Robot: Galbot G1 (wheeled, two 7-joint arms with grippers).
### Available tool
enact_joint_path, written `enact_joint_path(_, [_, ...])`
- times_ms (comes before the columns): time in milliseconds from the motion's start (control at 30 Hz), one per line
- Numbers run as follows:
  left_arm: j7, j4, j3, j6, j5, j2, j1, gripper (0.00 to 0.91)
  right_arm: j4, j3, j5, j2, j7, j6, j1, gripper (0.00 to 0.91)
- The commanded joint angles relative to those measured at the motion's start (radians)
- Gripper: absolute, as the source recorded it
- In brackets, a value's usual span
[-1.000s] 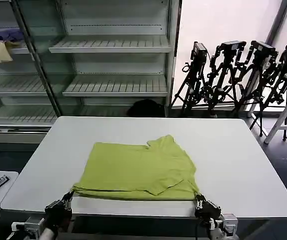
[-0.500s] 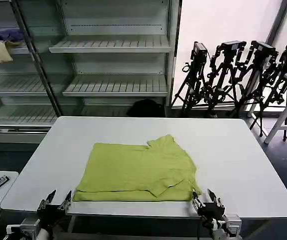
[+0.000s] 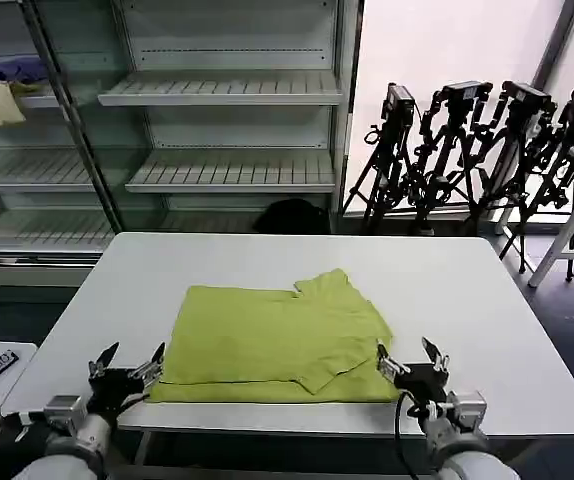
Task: Fold and organize the clothes.
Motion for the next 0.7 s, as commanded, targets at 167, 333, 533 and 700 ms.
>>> enact_joint_path(167, [0.079, 0.238, 0.132, 0.052, -0.038, 0.155, -0.351, 0.907, -0.36, -0.076, 0.039, 0.01, 0.014, -0.015, 0.38, 0.907])
enact_joint_path(333, [0.111, 0.354, 0.207, 0.053, -0.047, 0.224, -0.475, 0.907, -0.502, -0.108, 0.064, 0.013, 0.016, -0.017, 0.517, 0.907])
enact_joint_path(533, [0.151, 0.506, 0.285, 0.053, -0.063, 0.26, -0.59, 0.907, -0.661, -0.126, 0.057, 0.025, 0.009, -0.017, 0.616, 0.907])
enact_joint_path(700, [0.173, 0.602, 0.328, 0.053, -0.064, 0.258, -0.655, 0.907, -0.771, -0.133, 0.018, 0.044, -0.011, -0.016, 0.681, 0.907])
